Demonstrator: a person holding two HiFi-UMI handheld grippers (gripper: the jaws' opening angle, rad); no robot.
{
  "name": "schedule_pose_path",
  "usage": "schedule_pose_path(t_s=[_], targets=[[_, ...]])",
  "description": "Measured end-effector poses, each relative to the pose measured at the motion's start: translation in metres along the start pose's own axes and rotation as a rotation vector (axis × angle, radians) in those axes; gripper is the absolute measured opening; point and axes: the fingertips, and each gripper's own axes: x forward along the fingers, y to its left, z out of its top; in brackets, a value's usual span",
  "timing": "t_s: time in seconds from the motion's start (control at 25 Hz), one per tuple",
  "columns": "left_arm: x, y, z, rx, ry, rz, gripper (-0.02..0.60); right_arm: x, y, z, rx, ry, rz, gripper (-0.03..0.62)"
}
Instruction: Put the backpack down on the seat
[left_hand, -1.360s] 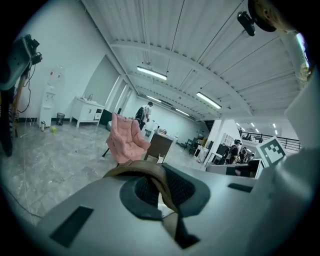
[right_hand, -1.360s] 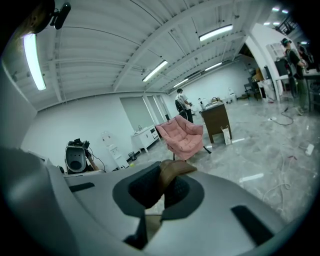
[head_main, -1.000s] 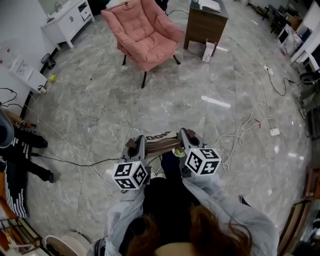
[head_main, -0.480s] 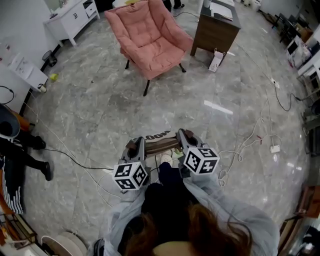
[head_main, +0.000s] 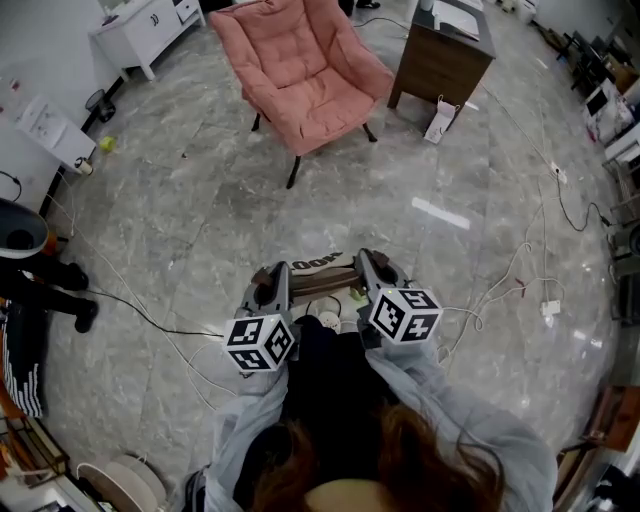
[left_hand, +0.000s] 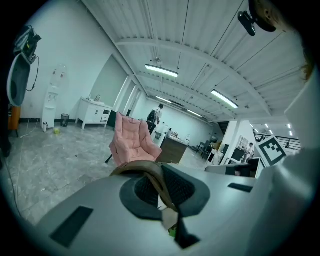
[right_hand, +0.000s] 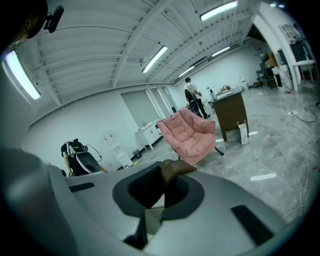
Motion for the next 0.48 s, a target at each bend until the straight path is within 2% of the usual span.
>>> schedule_pose_path(t_s=[0.28,0.48], targets=[[0.009,-0.01,0.007,0.017,-0.006,-0.018,0.014,-0.001,-0.005,0.017,-0.022,-0.047,-0.012,0.009],[0.015,-0.007,0.008,0.013,-0.005,-0.007,0.014,0.007,-0.008,0.019,0.008,-0.049,0.0,0.009]])
